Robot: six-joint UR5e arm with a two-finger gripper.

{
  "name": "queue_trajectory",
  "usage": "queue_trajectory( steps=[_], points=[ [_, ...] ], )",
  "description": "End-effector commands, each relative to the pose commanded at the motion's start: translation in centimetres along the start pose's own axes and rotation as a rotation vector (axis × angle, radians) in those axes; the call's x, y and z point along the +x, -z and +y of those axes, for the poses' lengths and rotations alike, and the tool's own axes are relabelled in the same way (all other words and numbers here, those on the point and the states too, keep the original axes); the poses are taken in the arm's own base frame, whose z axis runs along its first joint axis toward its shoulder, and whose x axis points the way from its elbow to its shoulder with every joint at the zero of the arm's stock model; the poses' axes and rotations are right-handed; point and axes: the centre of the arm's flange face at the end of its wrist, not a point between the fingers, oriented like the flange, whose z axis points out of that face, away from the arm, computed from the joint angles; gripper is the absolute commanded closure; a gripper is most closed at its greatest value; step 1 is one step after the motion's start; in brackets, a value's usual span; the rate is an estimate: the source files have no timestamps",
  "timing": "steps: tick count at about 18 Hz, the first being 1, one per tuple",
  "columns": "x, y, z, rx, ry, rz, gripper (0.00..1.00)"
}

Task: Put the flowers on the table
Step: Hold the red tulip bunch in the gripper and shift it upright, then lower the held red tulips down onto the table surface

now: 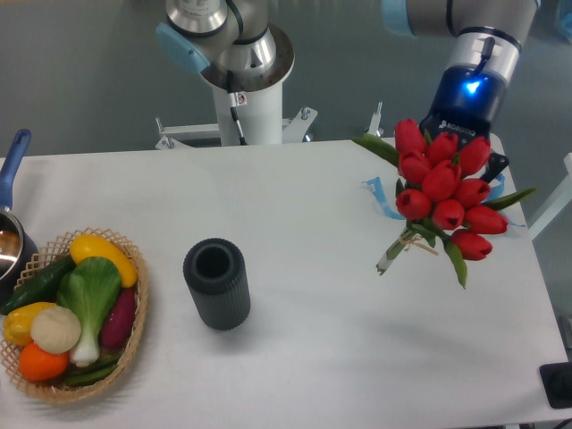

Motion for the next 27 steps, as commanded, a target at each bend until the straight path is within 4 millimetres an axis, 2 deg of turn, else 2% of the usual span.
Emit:
queue_trajectory(
  steps=[4, 7, 15, 16, 22, 27],
  points=[
    [-0.7, 1.0, 0.2, -0.003, -0.006, -0.021, 0.6],
    [-1.0, 1.1, 0.3, -0.009, -0.007, -0.026, 0.6],
    [-1.3, 1.0, 1.5, -0.202, -0.019, -0.12, 0.6],
    [-0.9, 0.8, 0.8, -0.239, -0.035, -0.137, 0.6],
    [2.1, -2.0, 0.6, -0.461, -0.083, -0.174, 0.6],
    [5.9, -6.1, 0.4, -0.687, -0.184, -0.146, 0.6]
  ],
)
